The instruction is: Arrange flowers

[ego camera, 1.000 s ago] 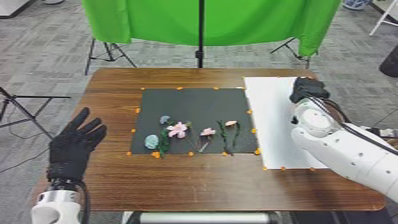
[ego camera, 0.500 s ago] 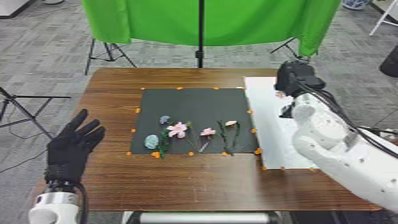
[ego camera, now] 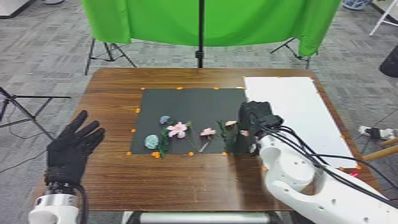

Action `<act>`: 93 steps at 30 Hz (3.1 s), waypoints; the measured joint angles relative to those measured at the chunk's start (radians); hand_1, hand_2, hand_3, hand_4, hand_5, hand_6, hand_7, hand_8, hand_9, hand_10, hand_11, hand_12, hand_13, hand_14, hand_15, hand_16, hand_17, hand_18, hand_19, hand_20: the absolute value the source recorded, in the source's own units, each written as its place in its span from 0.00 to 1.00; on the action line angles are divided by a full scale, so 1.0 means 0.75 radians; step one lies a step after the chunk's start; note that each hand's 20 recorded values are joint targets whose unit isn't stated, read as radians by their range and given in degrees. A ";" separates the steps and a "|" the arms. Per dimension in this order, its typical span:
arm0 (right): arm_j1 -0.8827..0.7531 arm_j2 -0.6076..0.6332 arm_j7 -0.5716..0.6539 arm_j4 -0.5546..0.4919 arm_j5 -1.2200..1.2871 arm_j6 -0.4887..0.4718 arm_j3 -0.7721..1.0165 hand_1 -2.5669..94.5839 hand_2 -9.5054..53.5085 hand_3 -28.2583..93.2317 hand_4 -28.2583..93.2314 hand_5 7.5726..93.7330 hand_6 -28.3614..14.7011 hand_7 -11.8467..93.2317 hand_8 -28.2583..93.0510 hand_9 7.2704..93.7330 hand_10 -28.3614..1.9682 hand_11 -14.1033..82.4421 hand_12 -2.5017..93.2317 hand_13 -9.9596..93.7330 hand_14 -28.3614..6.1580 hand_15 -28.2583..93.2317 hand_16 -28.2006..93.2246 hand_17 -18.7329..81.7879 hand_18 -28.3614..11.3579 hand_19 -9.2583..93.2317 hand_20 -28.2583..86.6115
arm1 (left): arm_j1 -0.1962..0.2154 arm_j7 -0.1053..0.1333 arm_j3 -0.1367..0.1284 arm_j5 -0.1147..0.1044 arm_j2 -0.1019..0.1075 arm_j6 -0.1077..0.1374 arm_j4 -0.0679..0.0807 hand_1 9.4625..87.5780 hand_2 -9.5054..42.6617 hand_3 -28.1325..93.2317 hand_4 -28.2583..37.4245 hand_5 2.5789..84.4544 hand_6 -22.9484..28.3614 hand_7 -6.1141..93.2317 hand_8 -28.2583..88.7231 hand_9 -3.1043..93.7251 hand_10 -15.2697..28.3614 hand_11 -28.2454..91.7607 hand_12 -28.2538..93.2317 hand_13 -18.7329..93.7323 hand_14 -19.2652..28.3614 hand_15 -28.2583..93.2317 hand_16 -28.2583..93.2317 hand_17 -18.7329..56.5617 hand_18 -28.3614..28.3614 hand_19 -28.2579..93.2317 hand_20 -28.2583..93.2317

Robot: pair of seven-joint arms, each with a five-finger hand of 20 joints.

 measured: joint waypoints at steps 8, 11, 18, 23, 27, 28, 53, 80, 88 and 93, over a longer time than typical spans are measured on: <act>-0.062 0.018 0.001 -0.062 -0.023 -0.096 0.060 0.44 0.00 0.86 0.00 0.77 0.68 0.28 0.14 0.82 0.57 0.47 0.24 0.68 0.53 0.85 0.38 0.41 0.16 0.94 0.67 | 0.004 0.013 0.001 -0.007 0.005 0.001 0.000 0.15 0.32 0.89 0.00 0.41 0.60 0.13 0.17 0.36 0.80 0.42 0.32 0.34 0.97 0.68 0.14 0.14 1.00 0.71 0.23; -0.077 0.024 0.000 -0.069 -0.075 -0.114 0.057 0.42 0.00 0.85 0.00 0.75 0.67 0.27 0.13 0.80 0.54 0.48 0.22 0.68 0.51 0.86 0.38 0.41 0.15 0.94 0.68 | 0.004 0.013 0.001 -0.008 0.008 0.001 0.000 0.15 0.32 0.89 0.00 0.41 0.60 0.13 0.17 0.36 0.80 0.42 0.32 0.34 0.97 0.68 0.14 0.14 1.00 0.71 0.23; -0.106 0.025 0.001 -0.077 -0.086 -0.111 0.063 0.39 0.00 0.83 0.00 0.72 0.64 0.26 0.13 0.77 0.51 0.50 0.22 0.66 0.48 0.87 0.38 0.40 0.13 0.94 0.69 | 0.004 0.014 0.004 -0.007 0.008 0.001 0.000 0.15 0.32 0.89 0.00 0.41 0.60 0.13 0.17 0.36 0.80 0.42 0.32 0.34 0.97 0.68 0.14 0.14 1.00 0.71 0.23; -0.110 0.029 0.005 -0.090 -0.088 -0.095 0.076 0.39 0.00 0.83 0.00 0.71 0.64 0.26 0.13 0.75 0.50 0.50 0.22 0.66 0.47 0.87 0.38 0.40 0.12 0.94 0.69 | 0.005 0.012 0.003 -0.007 0.007 0.001 0.000 0.16 0.32 0.89 0.00 0.41 0.60 0.13 0.17 0.36 0.80 0.42 0.32 0.34 0.97 0.69 0.14 0.14 1.00 0.71 0.23; -0.110 0.029 0.004 -0.093 -0.079 -0.096 0.098 0.40 0.00 0.83 0.00 0.71 0.64 0.26 0.13 0.75 0.49 0.51 0.22 0.65 0.47 0.87 0.38 0.39 0.11 0.93 0.69 | 0.005 0.011 0.003 -0.007 0.007 0.000 0.000 0.16 0.32 0.89 0.00 0.41 0.60 0.13 0.17 0.36 0.80 0.42 0.32 0.34 0.97 0.68 0.14 0.14 1.00 0.71 0.23; -0.109 0.029 0.004 -0.093 -0.077 -0.096 0.099 0.40 0.00 0.83 0.00 0.71 0.64 0.27 0.13 0.75 0.49 0.51 0.21 0.65 0.47 0.87 0.38 0.40 0.11 0.93 0.69 | 0.005 0.011 0.003 -0.007 0.007 0.000 0.000 0.16 0.32 0.89 0.00 0.41 0.60 0.13 0.17 0.36 0.80 0.42 0.32 0.34 0.97 0.68 0.14 0.14 1.00 0.71 0.23; -0.104 0.003 0.027 -0.059 -0.034 0.078 0.050 0.44 0.01 0.82 0.00 0.77 0.69 0.26 0.17 0.76 0.52 0.42 0.20 0.66 0.50 0.84 0.37 0.40 0.11 0.91 0.68 | 0.010 -0.007 0.002 -0.003 -0.003 -0.006 0.003 0.16 0.32 0.89 0.00 0.41 0.60 0.13 0.17 0.36 0.80 0.42 0.32 0.34 0.97 0.68 0.14 0.14 1.00 0.71 0.23; -0.566 -0.103 -0.623 -0.172 1.066 0.287 1.049 0.19 0.28 0.86 0.00 0.47 0.72 0.25 0.13 0.45 0.42 0.30 0.16 0.38 0.27 0.62 0.29 0.18 0.19 0.59 0.46 | -0.017 0.096 0.057 -0.055 -0.004 0.006 0.078 0.11 0.31 0.89 0.00 0.40 0.54 0.12 0.17 0.35 0.73 0.38 0.31 0.35 0.95 0.66 0.15 0.13 1.00 0.69 0.23; -0.723 -0.162 -0.927 -0.156 1.601 0.241 1.121 0.17 0.29 0.86 0.00 0.44 0.77 0.25 0.12 0.45 0.44 0.29 0.17 0.38 0.28 0.58 0.31 0.17 0.19 0.57 0.45 | -0.021 0.118 0.076 -0.069 0.001 0.019 0.089 0.10 0.32 0.89 0.00 0.37 0.50 0.13 0.17 0.35 0.71 0.38 0.31 0.35 0.95 0.65 0.16 0.13 1.00 0.69 0.25; -0.826 -0.220 -0.924 -0.159 1.898 0.117 1.189 0.16 0.27 0.85 0.00 0.44 0.79 0.25 0.12 0.46 0.43 0.29 0.17 0.39 0.28 0.58 0.32 0.17 0.16 0.56 0.45 | -0.021 0.105 0.065 -0.062 -0.010 0.007 0.095 0.10 0.31 0.89 0.00 0.38 0.51 0.13 0.17 0.35 0.72 0.38 0.32 0.35 0.95 0.65 0.16 0.13 1.00 0.69 0.26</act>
